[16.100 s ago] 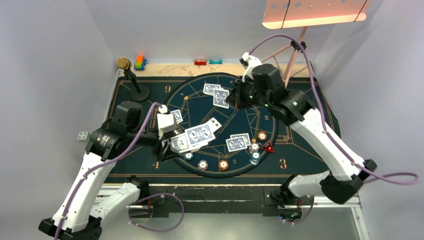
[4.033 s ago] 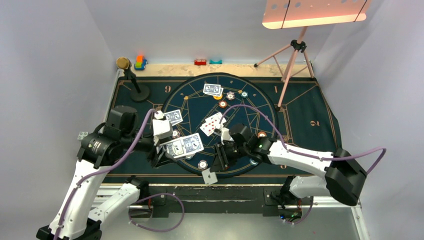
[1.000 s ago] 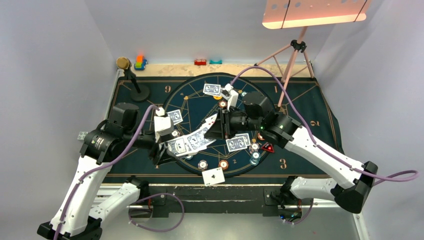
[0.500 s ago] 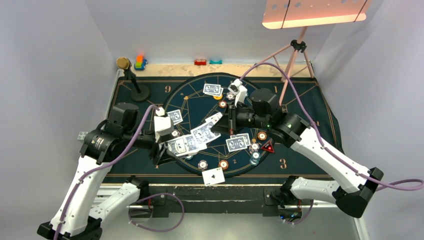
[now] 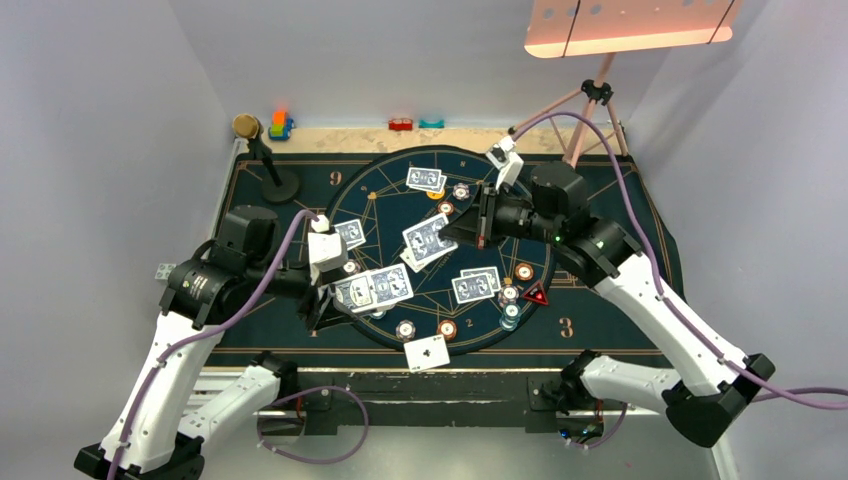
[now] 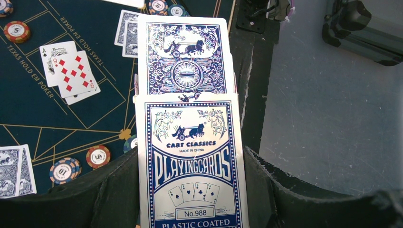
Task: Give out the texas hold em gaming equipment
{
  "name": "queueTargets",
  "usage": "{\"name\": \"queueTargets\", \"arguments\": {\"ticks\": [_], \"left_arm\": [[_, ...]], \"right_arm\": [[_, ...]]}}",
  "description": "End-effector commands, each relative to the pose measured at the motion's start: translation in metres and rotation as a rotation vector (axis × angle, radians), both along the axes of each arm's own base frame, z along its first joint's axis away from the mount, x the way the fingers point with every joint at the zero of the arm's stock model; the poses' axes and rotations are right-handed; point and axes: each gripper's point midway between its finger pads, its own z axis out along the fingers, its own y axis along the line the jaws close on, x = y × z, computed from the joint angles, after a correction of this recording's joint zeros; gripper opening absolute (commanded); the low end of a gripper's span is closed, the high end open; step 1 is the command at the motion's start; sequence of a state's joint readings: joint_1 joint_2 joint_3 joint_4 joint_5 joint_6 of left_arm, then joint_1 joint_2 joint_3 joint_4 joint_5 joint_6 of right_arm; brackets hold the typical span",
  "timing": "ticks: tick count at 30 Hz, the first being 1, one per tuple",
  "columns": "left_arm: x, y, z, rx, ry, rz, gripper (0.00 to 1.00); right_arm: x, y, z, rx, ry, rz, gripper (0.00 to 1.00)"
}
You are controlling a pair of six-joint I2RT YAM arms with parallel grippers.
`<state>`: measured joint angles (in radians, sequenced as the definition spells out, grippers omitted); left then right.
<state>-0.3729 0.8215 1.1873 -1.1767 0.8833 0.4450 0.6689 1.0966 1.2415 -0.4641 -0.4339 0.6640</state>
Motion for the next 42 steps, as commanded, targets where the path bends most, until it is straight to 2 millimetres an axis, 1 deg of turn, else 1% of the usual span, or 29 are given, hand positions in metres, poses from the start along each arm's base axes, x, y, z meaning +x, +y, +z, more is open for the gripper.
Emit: {"name": "queueTargets", "arguments": {"ticks": [1,4,5,10,14,16,18,19,22,24,27,33,36,37,38,39,40,42], "left_arm": [[0.000,-0.003,0.015,-0.042,-0.039,-0.016,0.00],[0.000,-0.003,0.015,-0.041,-0.040,-0.014,0.00],[0.000,-0.003,0.016,-0.042,-0.041,-0.014,0.00],[0.000,-0.003,0.016,-0.040,-0.042,-0.014,0.00],[-0.001,-0.002,0.016,-0.039,-0.042,-0.011,0.00],[-0.001,-0.002,0.016,-0.037,-0.043,-0.009,0.00],[-0.001,-0.001,0.016,-0.036,-0.043,-0.009,0.00],[-0.001,-0.001,0.015,-0.036,-0.044,-0.009,0.00],[-0.001,-0.001,0.015,-0.035,-0.042,-0.009,0.00],[-0.001,-0.001,0.015,-0.034,-0.043,-0.008,0.00],[-0.002,-0.001,0.013,-0.032,-0.040,-0.007,0.00],[-0.001,-0.001,0.012,-0.032,-0.040,-0.006,0.00],[-0.001,-0.001,0.012,-0.033,-0.039,-0.006,0.00],[-0.001,-0.001,0.012,-0.034,-0.038,-0.007,0.00],[-0.002,-0.001,0.012,-0.035,-0.036,-0.009,0.00],[-0.003,-0.001,0.012,-0.035,-0.034,-0.012,0.00],[-0.003,-0.001,0.012,-0.035,-0.034,-0.014,0.00],[-0.003,-0.001,0.012,-0.033,-0.037,-0.011,0.00]], "right_arm": [[0.012,-0.007,0.009,0.051,0.014,-0.035,0.00],[0.033,-0.007,-0.012,0.051,0.039,-0.076,0.00],[0.042,-0.005,-0.029,0.032,0.068,-0.084,0.00],[0.078,0.013,-0.099,-0.061,0.158,-0.090,0.00],[0.107,0.022,-0.151,-0.132,0.207,-0.132,0.00],[0.121,0.025,-0.173,-0.156,0.221,-0.159,0.00],[0.129,0.029,-0.193,-0.169,0.244,-0.171,0.00],[0.132,0.030,-0.206,-0.182,0.264,-0.177,0.00],[0.137,0.036,-0.230,-0.193,0.308,-0.171,0.00],[0.135,0.038,-0.245,-0.197,0.346,-0.166,0.00],[0.134,0.041,-0.257,-0.188,0.360,-0.165,0.00],[0.125,0.033,-0.280,-0.224,0.394,-0.209,0.00],[0.119,0.026,-0.298,-0.275,0.441,-0.246,0.00],[0.117,0.023,-0.303,-0.295,0.456,-0.255,0.04],[0.116,0.024,-0.303,-0.305,0.454,-0.256,0.11],[0.111,0.022,-0.306,-0.332,0.464,-0.254,0.18],[0.109,0.021,-0.305,-0.349,0.461,-0.252,0.23],[0.108,0.019,-0.297,-0.370,0.443,-0.254,0.30]]}}
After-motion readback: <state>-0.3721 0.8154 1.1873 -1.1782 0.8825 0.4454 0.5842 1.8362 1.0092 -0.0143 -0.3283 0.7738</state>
